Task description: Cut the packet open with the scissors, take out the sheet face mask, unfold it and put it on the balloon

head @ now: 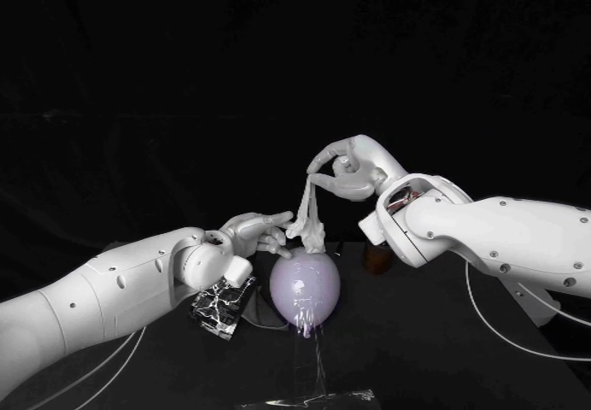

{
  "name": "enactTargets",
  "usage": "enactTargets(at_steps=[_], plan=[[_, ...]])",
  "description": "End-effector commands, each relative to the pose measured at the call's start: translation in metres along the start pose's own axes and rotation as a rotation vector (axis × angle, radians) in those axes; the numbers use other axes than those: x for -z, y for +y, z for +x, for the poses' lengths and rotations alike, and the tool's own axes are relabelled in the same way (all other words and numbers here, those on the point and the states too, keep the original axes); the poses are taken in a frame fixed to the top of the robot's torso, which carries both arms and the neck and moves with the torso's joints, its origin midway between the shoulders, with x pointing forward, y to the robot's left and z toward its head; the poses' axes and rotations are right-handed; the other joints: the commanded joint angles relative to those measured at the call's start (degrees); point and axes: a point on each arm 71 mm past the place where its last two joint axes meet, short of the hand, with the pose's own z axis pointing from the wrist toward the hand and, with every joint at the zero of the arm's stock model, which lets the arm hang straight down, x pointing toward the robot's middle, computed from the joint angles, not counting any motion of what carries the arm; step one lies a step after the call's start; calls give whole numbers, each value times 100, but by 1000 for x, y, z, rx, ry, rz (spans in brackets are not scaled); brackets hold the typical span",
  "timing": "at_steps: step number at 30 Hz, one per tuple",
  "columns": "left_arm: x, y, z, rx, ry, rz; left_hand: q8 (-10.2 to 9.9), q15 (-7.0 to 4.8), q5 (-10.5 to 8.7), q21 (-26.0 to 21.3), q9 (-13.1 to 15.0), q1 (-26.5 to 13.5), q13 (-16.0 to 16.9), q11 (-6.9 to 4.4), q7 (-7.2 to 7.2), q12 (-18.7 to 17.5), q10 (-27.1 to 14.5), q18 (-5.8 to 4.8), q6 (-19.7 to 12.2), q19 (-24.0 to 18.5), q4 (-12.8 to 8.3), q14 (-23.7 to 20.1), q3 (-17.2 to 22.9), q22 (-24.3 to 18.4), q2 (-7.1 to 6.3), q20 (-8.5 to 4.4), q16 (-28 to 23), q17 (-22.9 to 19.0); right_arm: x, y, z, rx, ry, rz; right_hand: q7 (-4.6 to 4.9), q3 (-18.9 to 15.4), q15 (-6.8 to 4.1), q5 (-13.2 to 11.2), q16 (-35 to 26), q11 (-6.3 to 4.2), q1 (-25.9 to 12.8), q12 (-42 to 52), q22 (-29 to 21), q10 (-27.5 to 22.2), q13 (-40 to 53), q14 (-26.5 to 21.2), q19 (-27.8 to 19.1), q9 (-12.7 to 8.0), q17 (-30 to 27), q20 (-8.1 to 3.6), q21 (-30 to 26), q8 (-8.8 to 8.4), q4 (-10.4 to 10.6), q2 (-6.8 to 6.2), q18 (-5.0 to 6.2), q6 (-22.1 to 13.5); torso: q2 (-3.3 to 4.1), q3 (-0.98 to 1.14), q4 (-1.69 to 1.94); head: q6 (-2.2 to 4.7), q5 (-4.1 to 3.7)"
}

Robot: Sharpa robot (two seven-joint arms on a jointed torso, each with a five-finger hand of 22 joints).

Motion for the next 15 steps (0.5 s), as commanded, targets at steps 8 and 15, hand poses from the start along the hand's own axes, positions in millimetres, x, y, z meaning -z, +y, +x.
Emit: enactTargets(at_steps=[8,15], plan=[[2,3,2,-23,51,-51,-29,-20,-11,-54,2,169,-34,-31,-9,57,-38,79,73,111,41,-23,-64,-47,-28,-10,54,-73,6,-4,2,-2,57,27,-13,14,-13,15,20,-2,-31,-22,956,27,493,610,7,4,1506,-10,-17,18,-25,56,-21,38,-5,-1,-7,-99,-4],[3,4,-3,-23,24,-63,-34,-25,-12,-65,6,217,-47,-33,-8,79,-27,80,91,154,76,-11,-123,-64,-57,-23,75,-108,-2,-6,6,2,43,28,-13,14,-13,15,20,-2,-31,-22,956,27,493,610,7,4,1506,-10,-17,18,-25,56,-21,38,9,5,9,-109,-9]])
